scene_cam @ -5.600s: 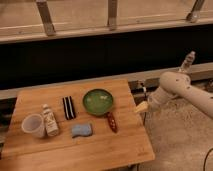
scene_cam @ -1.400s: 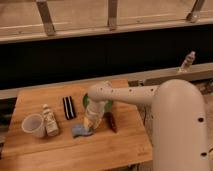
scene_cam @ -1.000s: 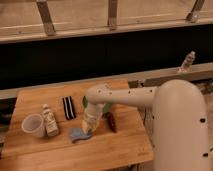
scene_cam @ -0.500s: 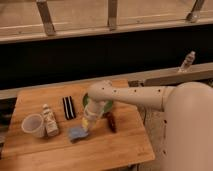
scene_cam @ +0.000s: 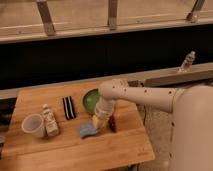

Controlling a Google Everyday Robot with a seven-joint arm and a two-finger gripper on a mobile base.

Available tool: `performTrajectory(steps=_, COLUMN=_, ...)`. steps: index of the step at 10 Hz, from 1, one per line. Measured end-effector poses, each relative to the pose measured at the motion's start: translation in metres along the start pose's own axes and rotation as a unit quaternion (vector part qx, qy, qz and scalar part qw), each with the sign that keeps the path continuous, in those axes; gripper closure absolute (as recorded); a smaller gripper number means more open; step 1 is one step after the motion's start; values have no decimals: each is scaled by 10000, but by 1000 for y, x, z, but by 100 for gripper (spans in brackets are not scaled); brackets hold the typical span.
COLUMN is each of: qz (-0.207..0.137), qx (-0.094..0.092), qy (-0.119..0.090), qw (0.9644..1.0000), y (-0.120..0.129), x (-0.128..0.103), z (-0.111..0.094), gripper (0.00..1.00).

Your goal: Wipe the white sponge on the table

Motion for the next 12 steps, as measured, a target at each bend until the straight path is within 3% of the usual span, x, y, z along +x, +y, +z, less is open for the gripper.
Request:
performTrajectory(steps=3, qz=272, qx=-17, qy=71, qw=9996, y=-47, x=12, z=1, gripper=100)
performTrajectory(steps=4, qz=237, qx=-73, qy=40, qw=9997, y=-48, x=13, z=-3, gripper=100)
performTrajectory(steps=5, qz=101, qx=-262, qy=-14, qw=9996, y=-41, x=13, z=-9, gripper=100)
performTrajectory(steps=7, qz=-323, qx=-597, qy=-94, qw=9976, y=-11, x=9, z=-31, gripper=100)
performTrajectory(steps=8, qz=-677, qx=-741, qy=-93, qw=9949, y=20, x=7, z=-46, gripper=100)
performTrajectory(steps=10, qz=-1224, qx=-825, qy=40, qw=9890, y=79, x=7, z=-56, gripper=100)
performTrajectory(steps=12, qz=-1590, qx=-850, qy=263, qw=9833, y=118, x=8, z=-51, gripper=100)
